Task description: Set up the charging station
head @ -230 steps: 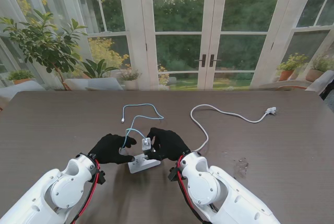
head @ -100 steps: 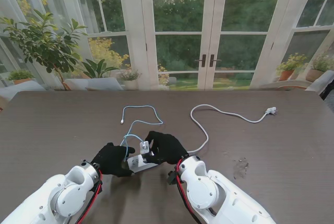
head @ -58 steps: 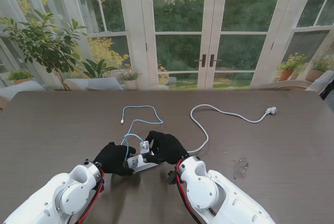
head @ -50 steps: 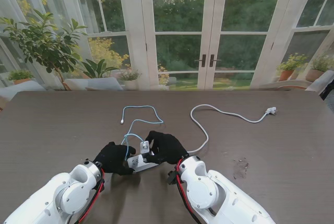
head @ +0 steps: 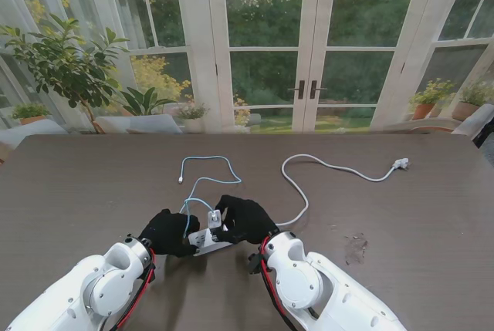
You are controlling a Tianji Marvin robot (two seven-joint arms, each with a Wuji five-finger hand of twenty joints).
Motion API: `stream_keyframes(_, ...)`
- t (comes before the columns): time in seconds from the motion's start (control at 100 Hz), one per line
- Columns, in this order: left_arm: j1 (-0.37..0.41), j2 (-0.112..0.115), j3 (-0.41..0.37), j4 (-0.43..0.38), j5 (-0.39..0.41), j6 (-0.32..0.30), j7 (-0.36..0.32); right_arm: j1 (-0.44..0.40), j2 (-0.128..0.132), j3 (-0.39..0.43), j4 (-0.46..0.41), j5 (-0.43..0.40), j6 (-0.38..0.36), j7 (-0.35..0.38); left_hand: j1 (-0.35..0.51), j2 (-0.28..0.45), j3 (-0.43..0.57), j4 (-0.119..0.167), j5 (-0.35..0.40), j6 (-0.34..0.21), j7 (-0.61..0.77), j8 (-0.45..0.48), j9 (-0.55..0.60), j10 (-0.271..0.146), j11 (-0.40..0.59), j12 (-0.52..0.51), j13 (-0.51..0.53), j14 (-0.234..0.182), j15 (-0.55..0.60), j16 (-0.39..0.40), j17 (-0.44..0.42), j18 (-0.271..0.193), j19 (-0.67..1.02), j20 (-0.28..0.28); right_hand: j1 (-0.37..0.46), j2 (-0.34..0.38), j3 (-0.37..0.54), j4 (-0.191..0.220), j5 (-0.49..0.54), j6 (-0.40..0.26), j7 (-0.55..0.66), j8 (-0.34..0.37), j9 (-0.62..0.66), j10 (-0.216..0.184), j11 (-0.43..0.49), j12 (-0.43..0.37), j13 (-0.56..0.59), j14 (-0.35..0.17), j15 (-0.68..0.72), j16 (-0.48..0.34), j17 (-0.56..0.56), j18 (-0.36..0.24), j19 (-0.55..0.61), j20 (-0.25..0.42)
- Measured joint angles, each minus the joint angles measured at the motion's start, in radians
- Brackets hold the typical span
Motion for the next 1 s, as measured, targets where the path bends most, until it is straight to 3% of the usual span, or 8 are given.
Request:
stream_keyframes(0.35,0.004,0.002,-0.003,-0.013,0.001,-0.010,-0.014,0.031,-0.013,-0.037,0.060,0.008,-0.050,-0.014,0.010,0.000,0.012,0.000,0.026,0.000,0.009,-0.005,0.033,-0.004,0.000,0.001,0.006,-0.001,0.003,0.009,0.002,0.000,0.000,0.000,0.000,0.000,0.000,0.000,0.000,0.000,0.000,0.000,0.000,0.000,0.000,-0.002,0.000,0.007,-0.003,0.000,0.000,0.002,0.000,0.000)
stream_keyframes(1.0,0.020,0.012,-0.021,-0.053,0.048,-0.021,-0.065,0.069,-0.037,-0.078,0.158,0.055,-0.119,-0.010,0.016,0.015,0.012,0.000,0.099,-0.019,-0.044,-0.062,0.078,-0.013,-0.009,0.001,0.025,0.001,0.003,0.011,0.002,0.011,0.000,0.002,0.000,0.000,0.000,-0.001,0.000,-0.016,0.000,-0.017,0.011,-0.025,-0.031,-0.051,-0.008,0.063,-0.174,0.000,-0.081,0.048,-0.068,-0.009)
